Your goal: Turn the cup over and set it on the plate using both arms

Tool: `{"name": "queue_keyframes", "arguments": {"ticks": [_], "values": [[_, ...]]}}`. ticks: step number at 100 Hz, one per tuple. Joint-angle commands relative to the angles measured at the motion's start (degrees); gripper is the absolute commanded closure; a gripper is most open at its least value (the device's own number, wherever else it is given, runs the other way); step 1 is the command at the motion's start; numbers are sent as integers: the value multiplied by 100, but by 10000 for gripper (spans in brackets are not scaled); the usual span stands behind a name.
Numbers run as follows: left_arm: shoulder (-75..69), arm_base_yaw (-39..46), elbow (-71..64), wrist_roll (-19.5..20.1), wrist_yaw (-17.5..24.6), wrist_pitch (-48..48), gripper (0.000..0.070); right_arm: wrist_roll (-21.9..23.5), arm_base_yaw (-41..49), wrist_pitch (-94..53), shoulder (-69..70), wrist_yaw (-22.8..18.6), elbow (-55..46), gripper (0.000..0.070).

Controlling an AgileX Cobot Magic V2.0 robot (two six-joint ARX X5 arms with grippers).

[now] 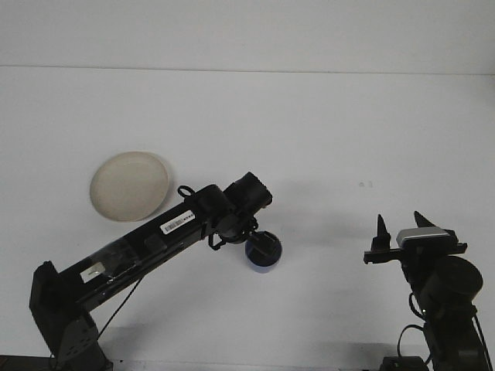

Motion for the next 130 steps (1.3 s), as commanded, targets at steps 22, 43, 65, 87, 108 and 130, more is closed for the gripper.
{"name": "queue_keyframes", "arguments": {"ticks": [22,43,65,87,108,130], "values": [[542,-68,140,142,31,-57,197,-37,9,52,9,20,66,206],[608,-68,140,205,31,-20,263,-39,9,52,9,20,66,206],[629,-66,140,332,31,-31,502,-37,9,52,9,20,66,206],[638,-98,140,459,31,-39,694,-37,9,52,9,20,66,206],[638,-98,208,463,31,-105,694,-37,9,52,9,20,66,206],[636,13,1010,675,-31,-739,693,-37,9,50,9,20,66,206]]}}
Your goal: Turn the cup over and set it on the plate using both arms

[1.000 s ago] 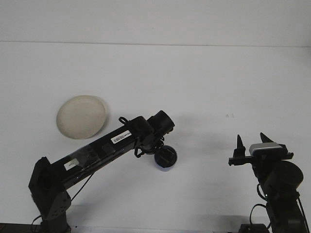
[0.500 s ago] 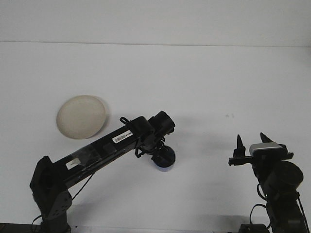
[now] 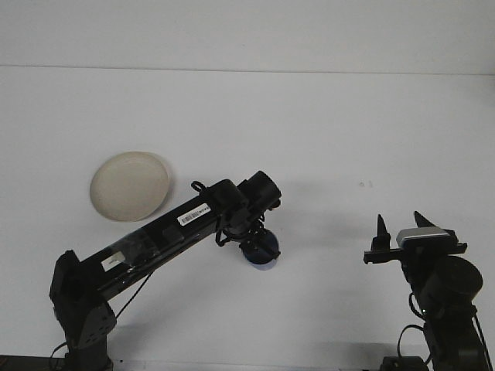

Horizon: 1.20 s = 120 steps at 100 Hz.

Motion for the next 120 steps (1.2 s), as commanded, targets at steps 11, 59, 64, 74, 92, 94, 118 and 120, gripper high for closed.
{"name": "queue_keyframes", "arguments": {"ticks": [11,59,64,74,92,94,118,120], "values": [[92,203,997,328,-280,-717,693,-37,9,52,9,20,66,206],[-240,2299,1639,586,-813,-1246,693,-37,9,52,9,20,66,206],[-240,2601,1639,592,-813,-1246,693,-37,9,52,9,20,66,206],[-238,3156,1637,675,-813,-1246,693,-37,9,52,9,20,66,206],[-229,4057,1631,852,-813,-1246,693,-37,9,55,9,20,66,206],[-223,4135,1631,859,-813,-1246,693,-37,9,55,9,20,66,206],[55,4765,1626,844,-807,-1246,690,-39,9,55,9,22,66,206],[107,4791,1626,844,-804,-1244,690,-39,9,55,9,22,66,206]]}}
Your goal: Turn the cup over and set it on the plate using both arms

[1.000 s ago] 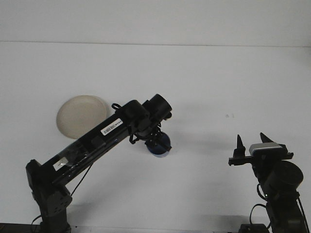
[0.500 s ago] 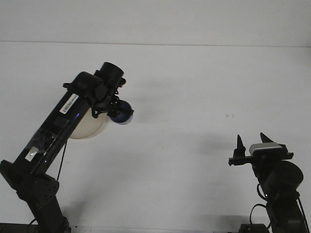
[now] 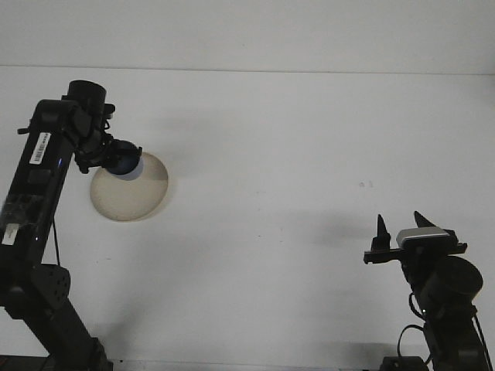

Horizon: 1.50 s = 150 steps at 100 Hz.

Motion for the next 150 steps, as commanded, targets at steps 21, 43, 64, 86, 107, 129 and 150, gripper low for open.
{"name": "queue_keyframes", "arguments": {"ticks": [21,43,64,86,107,129,150], "values": [[684,142,129,72,160,-11,690,-39,9,55,9,22,66,206],[1097,210,127,92,195,-11,690,-39,9,55,9,22,66,206],[1314,275,127,90,195,-9,689,-39,9,55,9,22,66,206],[1357,350,127,90,197,28,656,-39,9,55,9,22,66,206],[1357,363,127,92,197,66,430,-39,9,55,9,22,66,206],[1353,426,179,90,197,164,427,-39,9,55,9,22,66,206],[1176,529,481,-20,197,59,254,-39,9,55,9,22,66,206]]}}
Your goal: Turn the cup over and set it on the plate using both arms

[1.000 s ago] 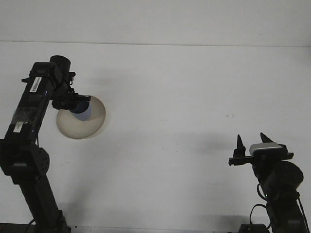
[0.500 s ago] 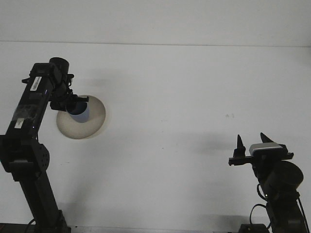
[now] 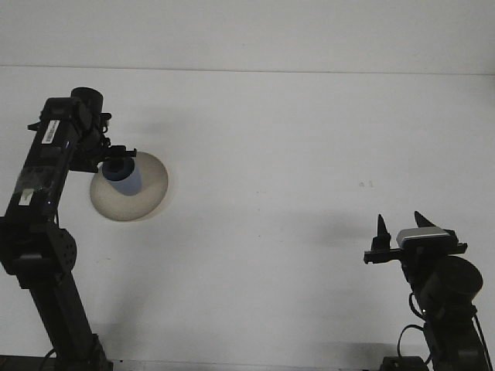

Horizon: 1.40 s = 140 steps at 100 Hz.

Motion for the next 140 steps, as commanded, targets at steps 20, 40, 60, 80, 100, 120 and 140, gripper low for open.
{"name": "queue_keyframes", "arguments": {"ticks": [20,40,60,80,100,120,140], "values": [[-588,31,160,-79,201,-55,231,-39,9,57,9,35,66,206],[-1259,26,146,-76,763,-85,233,-39,9,55,9,94,66,206],[-2061,-22,-116,-111,772,-63,236,-39,9,55,9,92,66,206],[-3344,-59,-1414,-186,769,741,236,-39,9,55,9,92,66,206],[-4903,-181,-3289,-295,767,2035,236,-37,9,55,9,92,66,206],[-6417,-280,-5010,-293,767,3213,236,-37,9,55,9,90,66,206],[-7844,-280,-6572,-267,765,4273,236,-15,9,55,9,90,66,206]]}}
